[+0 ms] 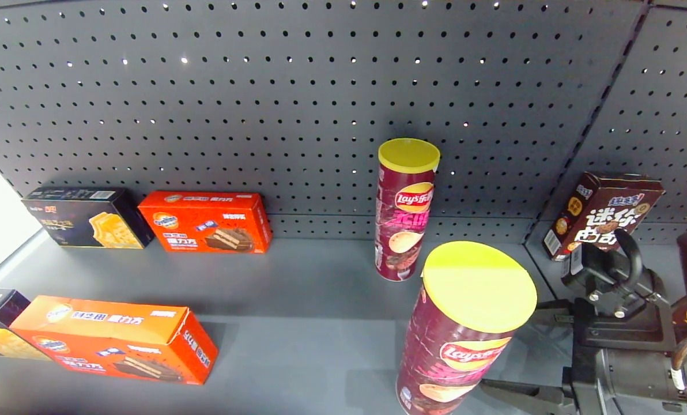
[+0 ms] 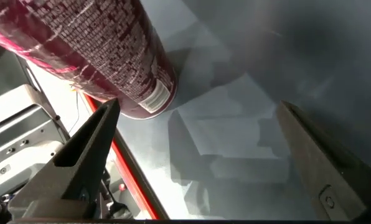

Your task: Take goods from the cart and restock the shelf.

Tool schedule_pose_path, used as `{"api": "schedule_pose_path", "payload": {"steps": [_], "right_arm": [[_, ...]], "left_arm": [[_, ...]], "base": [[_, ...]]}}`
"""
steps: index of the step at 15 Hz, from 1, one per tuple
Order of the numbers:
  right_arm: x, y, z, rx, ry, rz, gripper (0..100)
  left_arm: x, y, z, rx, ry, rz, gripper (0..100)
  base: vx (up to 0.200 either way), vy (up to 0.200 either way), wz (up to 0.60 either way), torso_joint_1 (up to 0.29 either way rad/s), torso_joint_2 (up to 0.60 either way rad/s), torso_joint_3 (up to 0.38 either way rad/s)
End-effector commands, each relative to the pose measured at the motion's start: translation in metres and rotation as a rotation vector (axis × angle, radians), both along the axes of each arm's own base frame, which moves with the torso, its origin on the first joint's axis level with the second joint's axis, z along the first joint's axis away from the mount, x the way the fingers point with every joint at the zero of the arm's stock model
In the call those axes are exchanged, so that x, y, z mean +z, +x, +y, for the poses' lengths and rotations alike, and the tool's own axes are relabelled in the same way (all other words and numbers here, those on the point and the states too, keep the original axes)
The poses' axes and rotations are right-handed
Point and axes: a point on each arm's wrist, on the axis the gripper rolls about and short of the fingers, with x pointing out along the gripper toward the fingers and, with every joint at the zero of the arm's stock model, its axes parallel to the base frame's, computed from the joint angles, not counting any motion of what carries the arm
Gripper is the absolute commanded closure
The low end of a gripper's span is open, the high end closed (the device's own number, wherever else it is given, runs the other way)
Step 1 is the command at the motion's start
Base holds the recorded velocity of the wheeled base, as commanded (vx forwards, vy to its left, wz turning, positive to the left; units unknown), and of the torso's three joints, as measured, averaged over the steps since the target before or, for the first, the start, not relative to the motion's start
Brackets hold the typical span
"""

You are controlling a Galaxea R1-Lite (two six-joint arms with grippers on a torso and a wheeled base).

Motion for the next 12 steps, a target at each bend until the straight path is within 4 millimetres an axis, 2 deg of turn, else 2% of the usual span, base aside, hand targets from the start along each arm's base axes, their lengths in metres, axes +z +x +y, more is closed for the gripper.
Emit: {"api": "schedule_pose_path", "payload": {"steps": [1,12], "right_arm": [[-0.003,0.0022,0.0036,0.008,-0.009,0.012,0],[-0.0022,0.0033,0.0021,-0.001,-0.005,0.006,0]], "left_arm": [[0.0001,0.0001,0.0,0.0,0.0,0.001,0],[0.0001,0.0001,0.0,0.0,0.0,0.001,0]], "base": [[0.0,0.0,0.0,0.0,0.0,0.0],[0.0,0.0,0.0,0.0,0.0,0.0]]}}
